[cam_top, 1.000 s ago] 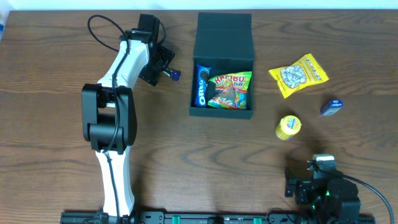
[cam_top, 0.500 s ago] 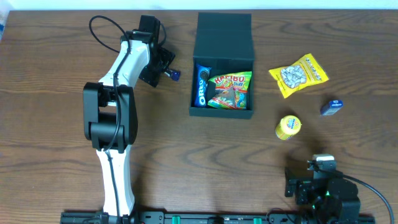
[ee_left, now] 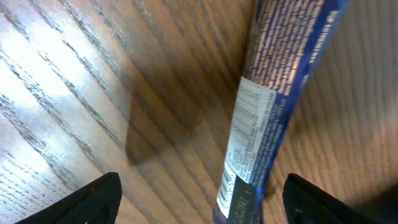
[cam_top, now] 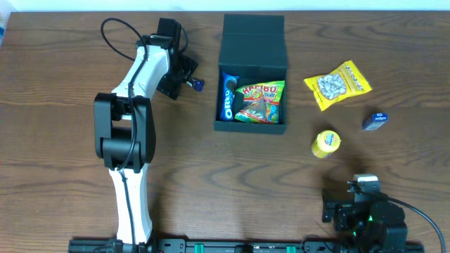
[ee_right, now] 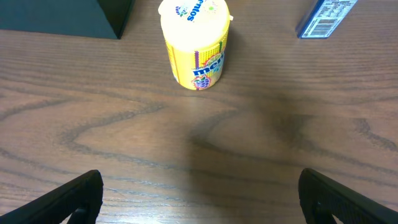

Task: Pack container
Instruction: 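Grasp the small blue-wrapped bar with the left gripper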

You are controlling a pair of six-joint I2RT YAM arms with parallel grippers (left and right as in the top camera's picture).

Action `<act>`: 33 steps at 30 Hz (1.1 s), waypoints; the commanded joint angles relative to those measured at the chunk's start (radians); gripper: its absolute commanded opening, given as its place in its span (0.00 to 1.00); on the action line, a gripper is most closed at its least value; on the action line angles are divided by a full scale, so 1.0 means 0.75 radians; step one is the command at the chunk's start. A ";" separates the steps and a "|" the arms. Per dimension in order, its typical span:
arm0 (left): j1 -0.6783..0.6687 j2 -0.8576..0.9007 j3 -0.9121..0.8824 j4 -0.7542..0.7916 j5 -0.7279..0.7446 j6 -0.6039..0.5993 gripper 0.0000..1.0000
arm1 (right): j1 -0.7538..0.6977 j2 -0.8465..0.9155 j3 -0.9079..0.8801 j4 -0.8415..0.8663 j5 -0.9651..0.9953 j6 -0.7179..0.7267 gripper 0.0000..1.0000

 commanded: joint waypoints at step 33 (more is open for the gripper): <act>-0.036 0.038 0.035 -0.013 -0.009 -0.005 0.19 | -0.011 -0.007 -0.004 -0.010 -0.001 -0.015 0.99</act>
